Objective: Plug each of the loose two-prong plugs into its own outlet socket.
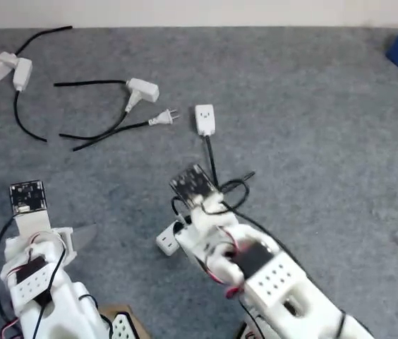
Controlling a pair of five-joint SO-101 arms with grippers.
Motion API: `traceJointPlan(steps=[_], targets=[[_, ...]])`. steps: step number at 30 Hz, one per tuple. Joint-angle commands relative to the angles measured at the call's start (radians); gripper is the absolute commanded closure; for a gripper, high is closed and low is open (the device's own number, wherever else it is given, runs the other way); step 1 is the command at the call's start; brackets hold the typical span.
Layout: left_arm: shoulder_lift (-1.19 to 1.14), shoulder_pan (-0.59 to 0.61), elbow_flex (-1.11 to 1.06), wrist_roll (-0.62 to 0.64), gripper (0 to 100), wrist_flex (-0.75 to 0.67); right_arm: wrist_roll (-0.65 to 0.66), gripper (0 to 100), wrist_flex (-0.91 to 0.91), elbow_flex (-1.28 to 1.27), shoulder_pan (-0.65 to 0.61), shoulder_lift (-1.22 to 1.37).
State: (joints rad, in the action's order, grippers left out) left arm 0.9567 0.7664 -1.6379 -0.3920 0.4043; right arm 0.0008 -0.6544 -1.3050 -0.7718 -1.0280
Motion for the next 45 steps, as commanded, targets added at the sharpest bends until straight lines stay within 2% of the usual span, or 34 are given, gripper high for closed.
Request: traceJointPlan(steps=[1,5,9,11,14,16,21,23,28,35,42,45], targets=[[0.015,-0.019,0.058,-0.026,50,0.091,0.037,99.2,0.015,-0.039,-0.010,-0.166],[0.008,-0.131,0.259,-0.061,50,0.344,0.041,99.2,-0.005,-0.021,-0.010,-0.197],[0.007,-0.360,0.565,-0.051,50,0.743,0.043,99.2,-0.007,0.044,0.071,-0.199],[0.007,-0.478,0.708,-0.003,50,0.888,0.068,99.2,-0.005,0.145,0.137,-0.197],[0.007,-0.628,0.898,0.091,50,1.028,0.114,99.2,-0.004,0.315,0.214,-0.196],[0.012,-0.705,0.983,0.144,50,1.069,0.115,99.2,-0.005,0.369,0.222,-0.189],[0.007,-0.943,1.050,0.262,50,1.071,0.054,99.2,0.082,0.390,0.148,-0.018],[0.007,-1.001,1.050,0.281,50,1.071,0.029,99.2,0.120,0.429,0.136,0.065],[0.005,-1.004,1.049,0.278,50,1.068,-0.003,99.2,0.128,0.564,0.131,0.197],[0.005,-0.989,0.972,0.279,50,0.905,-0.144,99.2,-0.081,0.688,0.120,0.200],[0.005,-0.983,0.938,0.279,50,0.793,-0.206,99.2,-0.119,0.673,0.070,0.202],[0.004,-0.938,0.937,0.279,50,0.740,-0.206,99.2,-0.131,0.668,0.044,0.202]])
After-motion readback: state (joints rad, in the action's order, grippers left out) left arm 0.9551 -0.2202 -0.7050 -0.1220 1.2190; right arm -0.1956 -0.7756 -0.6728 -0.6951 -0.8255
